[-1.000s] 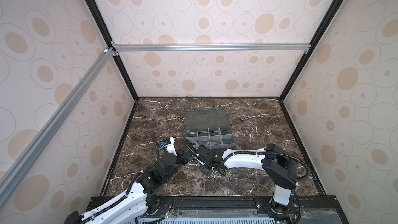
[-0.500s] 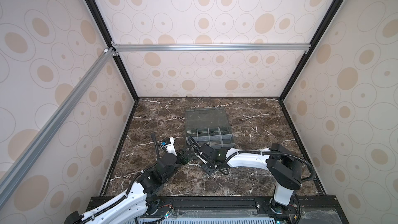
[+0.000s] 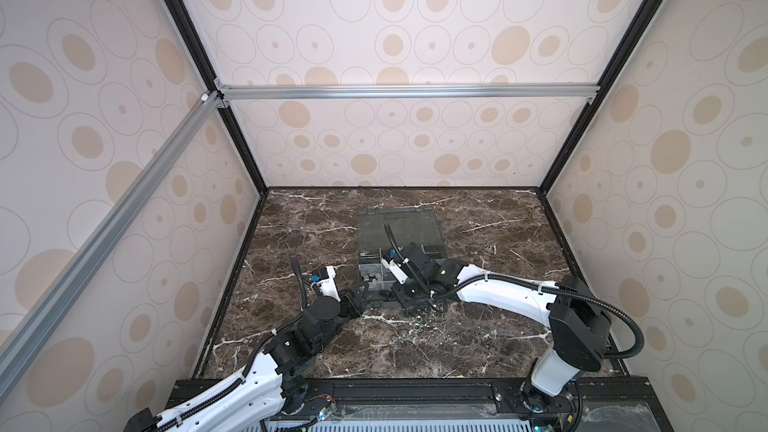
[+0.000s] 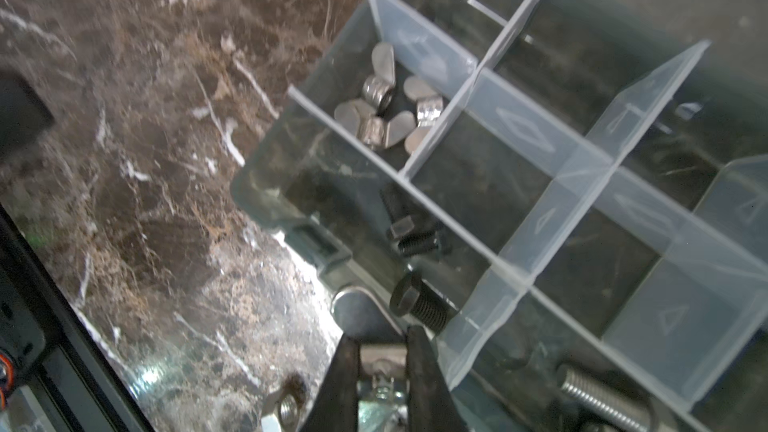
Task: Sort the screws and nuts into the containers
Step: 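Lift the wing nut with the right gripper over the wing nut compartment, then open the right gripper to drop the wing nut into the compartment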
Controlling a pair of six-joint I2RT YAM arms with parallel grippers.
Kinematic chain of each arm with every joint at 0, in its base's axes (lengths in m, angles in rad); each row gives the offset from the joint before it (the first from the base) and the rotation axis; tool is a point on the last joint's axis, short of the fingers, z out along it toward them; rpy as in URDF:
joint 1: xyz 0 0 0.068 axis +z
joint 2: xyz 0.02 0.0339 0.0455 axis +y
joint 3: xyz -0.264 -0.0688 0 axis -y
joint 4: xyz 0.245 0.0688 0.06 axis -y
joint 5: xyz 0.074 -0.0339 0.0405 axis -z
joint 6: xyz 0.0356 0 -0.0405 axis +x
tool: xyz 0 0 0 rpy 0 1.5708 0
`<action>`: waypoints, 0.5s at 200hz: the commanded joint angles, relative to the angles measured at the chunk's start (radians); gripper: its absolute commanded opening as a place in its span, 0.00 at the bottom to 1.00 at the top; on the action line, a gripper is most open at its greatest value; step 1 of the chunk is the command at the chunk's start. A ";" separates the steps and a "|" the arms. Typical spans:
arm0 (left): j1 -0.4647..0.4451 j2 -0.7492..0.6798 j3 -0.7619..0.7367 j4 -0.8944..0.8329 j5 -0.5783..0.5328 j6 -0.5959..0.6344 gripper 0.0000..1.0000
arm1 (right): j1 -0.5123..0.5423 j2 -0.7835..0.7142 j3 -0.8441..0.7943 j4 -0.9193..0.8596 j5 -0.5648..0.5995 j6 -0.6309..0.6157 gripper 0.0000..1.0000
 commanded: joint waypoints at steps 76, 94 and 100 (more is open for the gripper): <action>-0.008 0.055 0.001 0.055 0.022 -0.023 0.51 | -0.034 0.304 0.349 -0.051 -0.029 -0.029 0.15; -0.008 0.065 0.004 0.061 0.023 -0.020 0.51 | -0.042 0.335 0.382 -0.061 -0.029 -0.023 0.15; -0.008 0.068 0.005 0.062 0.024 -0.018 0.51 | -0.044 0.341 0.390 -0.063 -0.029 -0.020 0.16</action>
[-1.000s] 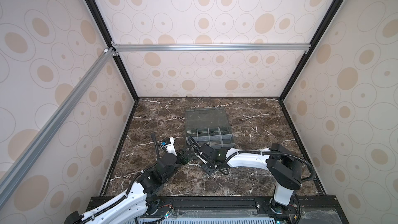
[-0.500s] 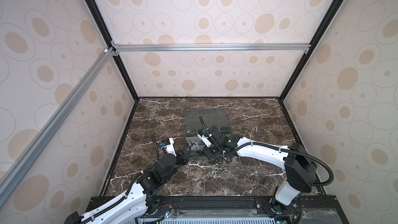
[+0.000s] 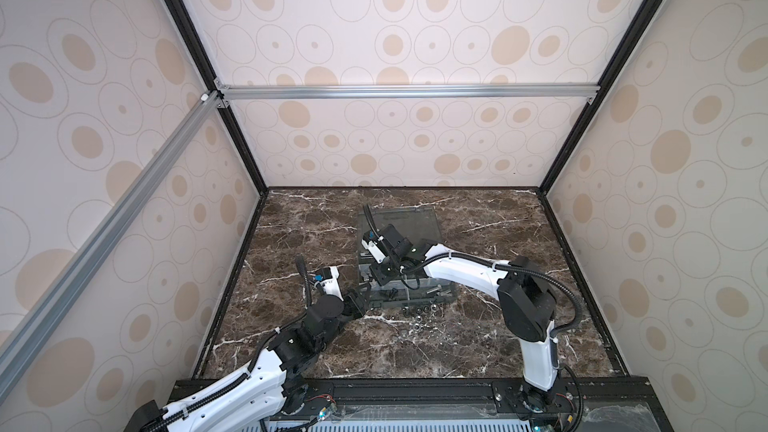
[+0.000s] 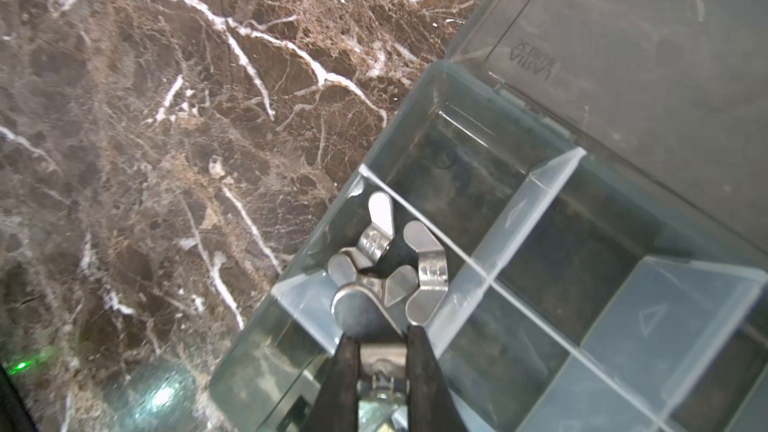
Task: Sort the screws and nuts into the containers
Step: 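Open the right gripper to drop the wing nut into the compartment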
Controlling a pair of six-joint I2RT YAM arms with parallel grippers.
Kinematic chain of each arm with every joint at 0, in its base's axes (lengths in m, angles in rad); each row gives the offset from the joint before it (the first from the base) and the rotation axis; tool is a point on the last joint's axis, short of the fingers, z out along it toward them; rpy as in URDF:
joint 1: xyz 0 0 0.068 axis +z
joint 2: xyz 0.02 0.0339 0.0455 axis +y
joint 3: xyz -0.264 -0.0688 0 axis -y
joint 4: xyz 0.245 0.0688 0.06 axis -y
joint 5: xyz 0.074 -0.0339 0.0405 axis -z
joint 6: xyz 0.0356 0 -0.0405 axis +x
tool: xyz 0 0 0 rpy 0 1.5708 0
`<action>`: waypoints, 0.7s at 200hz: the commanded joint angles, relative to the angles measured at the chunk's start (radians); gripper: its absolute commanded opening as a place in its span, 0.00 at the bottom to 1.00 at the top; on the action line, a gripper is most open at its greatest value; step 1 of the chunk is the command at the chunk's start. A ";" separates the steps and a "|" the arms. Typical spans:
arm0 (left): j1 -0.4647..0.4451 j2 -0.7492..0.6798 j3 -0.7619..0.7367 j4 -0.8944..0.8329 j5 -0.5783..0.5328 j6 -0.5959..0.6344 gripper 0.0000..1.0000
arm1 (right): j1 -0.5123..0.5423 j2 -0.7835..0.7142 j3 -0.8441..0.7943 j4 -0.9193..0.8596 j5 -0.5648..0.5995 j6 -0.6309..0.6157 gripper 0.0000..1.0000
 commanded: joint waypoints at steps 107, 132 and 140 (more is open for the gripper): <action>-0.008 0.014 0.008 0.036 -0.001 0.005 0.51 | -0.017 -0.117 -0.038 -0.019 0.023 -0.003 0.44; -0.008 0.013 0.004 0.045 -0.004 0.008 0.51 | -0.018 -0.205 -0.129 0.010 0.032 0.010 0.45; -0.008 0.016 0.003 0.048 -0.003 0.008 0.51 | -0.019 -0.231 -0.159 0.016 0.036 0.015 0.45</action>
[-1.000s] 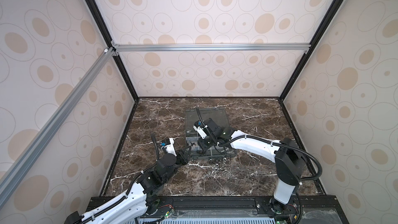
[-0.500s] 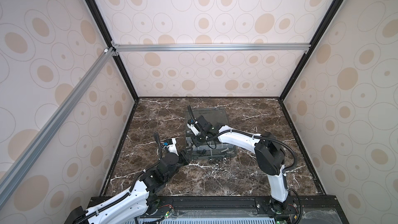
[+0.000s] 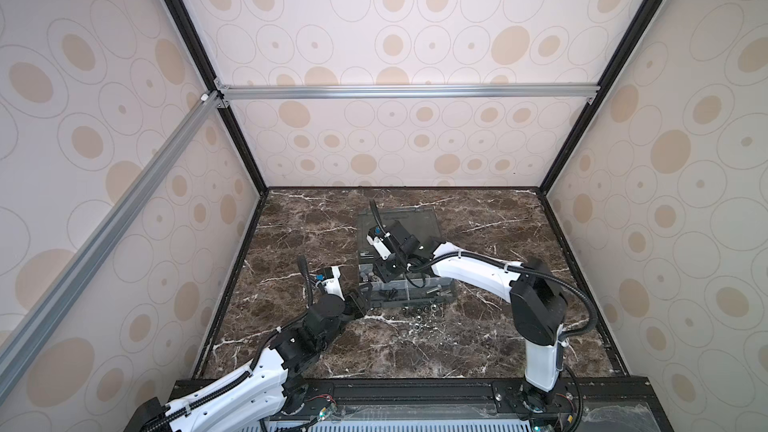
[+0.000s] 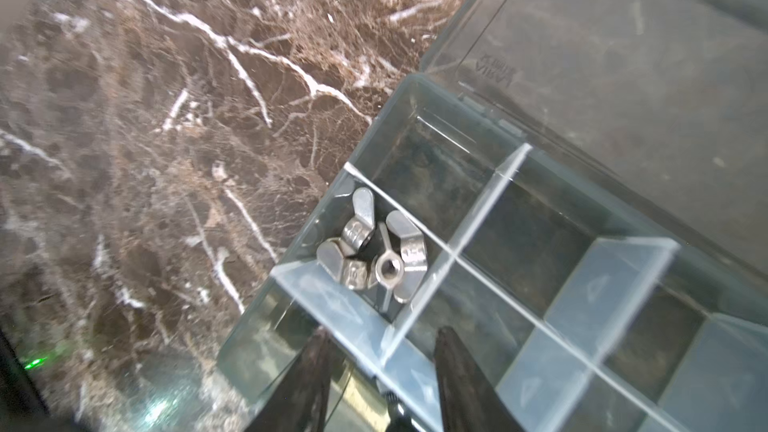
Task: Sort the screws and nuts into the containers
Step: 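Draw the right gripper back while the left gripper moves toward the hex nuts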
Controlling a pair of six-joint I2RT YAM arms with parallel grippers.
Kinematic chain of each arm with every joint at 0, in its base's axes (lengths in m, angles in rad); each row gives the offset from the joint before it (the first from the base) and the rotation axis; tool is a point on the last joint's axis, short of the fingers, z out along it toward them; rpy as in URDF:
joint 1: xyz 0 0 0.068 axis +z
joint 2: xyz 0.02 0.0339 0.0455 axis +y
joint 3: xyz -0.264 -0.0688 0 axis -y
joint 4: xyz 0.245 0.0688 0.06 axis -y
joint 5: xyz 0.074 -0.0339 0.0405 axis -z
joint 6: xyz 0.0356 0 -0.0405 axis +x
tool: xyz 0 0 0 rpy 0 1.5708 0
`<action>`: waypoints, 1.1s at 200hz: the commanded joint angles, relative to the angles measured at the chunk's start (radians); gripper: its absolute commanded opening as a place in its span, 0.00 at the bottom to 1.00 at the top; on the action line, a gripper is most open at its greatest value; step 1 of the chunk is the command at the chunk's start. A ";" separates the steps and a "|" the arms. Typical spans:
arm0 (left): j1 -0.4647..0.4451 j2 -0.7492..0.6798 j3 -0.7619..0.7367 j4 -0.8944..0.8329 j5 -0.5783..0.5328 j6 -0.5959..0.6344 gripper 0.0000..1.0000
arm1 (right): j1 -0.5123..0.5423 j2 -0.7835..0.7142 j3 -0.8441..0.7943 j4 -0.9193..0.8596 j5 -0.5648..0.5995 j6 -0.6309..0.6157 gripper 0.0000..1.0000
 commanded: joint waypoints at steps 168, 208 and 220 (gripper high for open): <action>-0.090 0.183 0.075 0.086 0.042 0.038 0.51 | -0.006 -0.625 -0.639 -0.010 0.123 0.191 0.47; -0.124 0.186 0.085 0.051 0.038 0.034 0.51 | -0.007 -0.689 -0.734 0.011 0.138 0.270 0.47; -0.134 0.186 0.088 0.035 0.034 0.033 0.51 | -0.007 -0.698 -0.747 0.005 0.139 0.276 0.48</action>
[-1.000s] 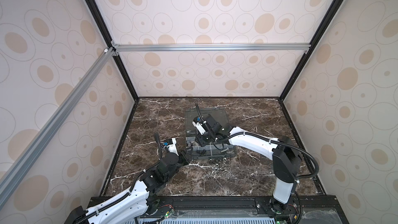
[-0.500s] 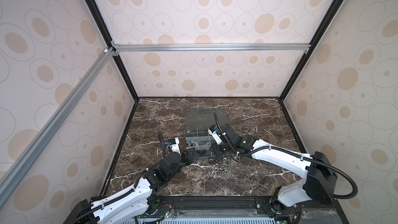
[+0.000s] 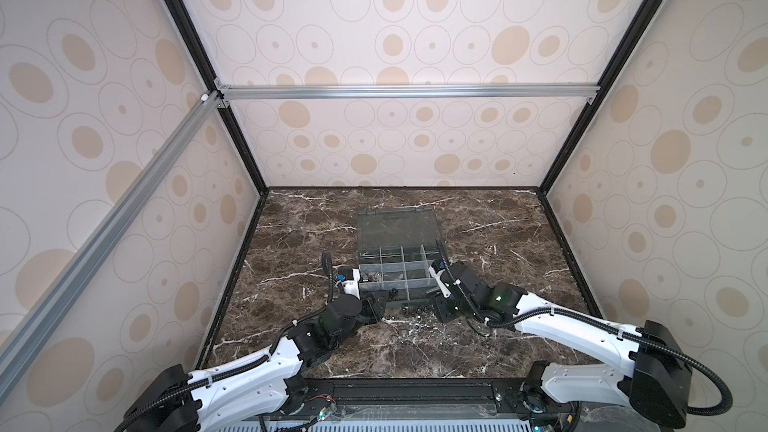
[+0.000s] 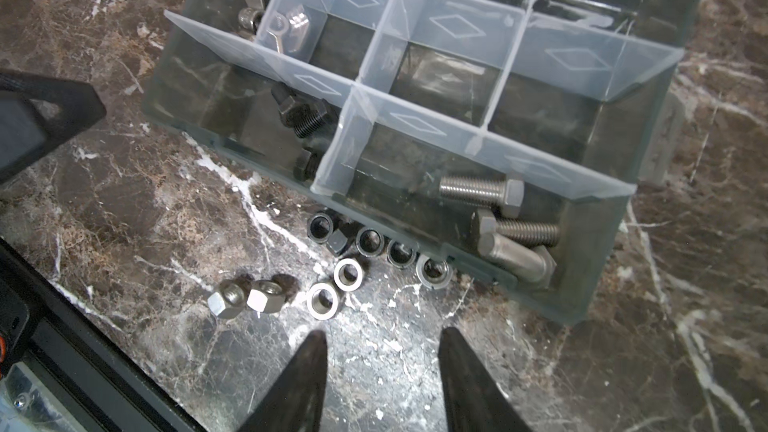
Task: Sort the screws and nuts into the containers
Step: 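Draw the right gripper back while the left gripper moves toward the hex nuts, then lower the left gripper onto a silver hex nut beside the box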
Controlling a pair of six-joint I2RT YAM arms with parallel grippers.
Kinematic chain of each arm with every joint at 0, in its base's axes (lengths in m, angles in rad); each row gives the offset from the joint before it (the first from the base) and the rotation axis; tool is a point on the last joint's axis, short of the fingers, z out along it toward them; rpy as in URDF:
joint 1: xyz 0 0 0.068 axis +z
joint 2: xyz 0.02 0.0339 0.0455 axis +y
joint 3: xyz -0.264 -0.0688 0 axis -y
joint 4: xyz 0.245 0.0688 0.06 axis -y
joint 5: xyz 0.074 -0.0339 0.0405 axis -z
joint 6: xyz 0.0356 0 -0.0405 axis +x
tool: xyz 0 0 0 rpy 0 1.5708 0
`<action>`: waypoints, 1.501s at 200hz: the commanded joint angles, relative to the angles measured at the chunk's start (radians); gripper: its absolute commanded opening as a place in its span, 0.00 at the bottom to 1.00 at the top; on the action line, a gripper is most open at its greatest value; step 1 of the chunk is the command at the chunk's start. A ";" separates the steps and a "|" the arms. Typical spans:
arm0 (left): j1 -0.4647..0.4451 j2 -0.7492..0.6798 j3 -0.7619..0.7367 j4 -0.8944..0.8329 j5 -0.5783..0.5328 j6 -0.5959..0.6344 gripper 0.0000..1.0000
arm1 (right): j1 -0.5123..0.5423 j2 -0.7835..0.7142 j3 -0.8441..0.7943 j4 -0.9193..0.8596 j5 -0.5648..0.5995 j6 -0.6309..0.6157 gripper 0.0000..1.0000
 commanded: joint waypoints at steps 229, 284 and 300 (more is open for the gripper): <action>-0.307 0.092 0.033 -0.094 -0.144 -0.164 0.51 | -0.005 -0.042 -0.086 0.004 0.025 0.095 0.48; -0.387 0.158 0.045 -0.091 -0.163 -0.225 0.52 | -0.005 -0.053 -0.098 0.002 0.041 0.095 0.48; -0.411 0.189 0.052 -0.097 -0.168 -0.242 0.52 | -0.006 -0.055 -0.101 0.001 0.045 0.095 0.48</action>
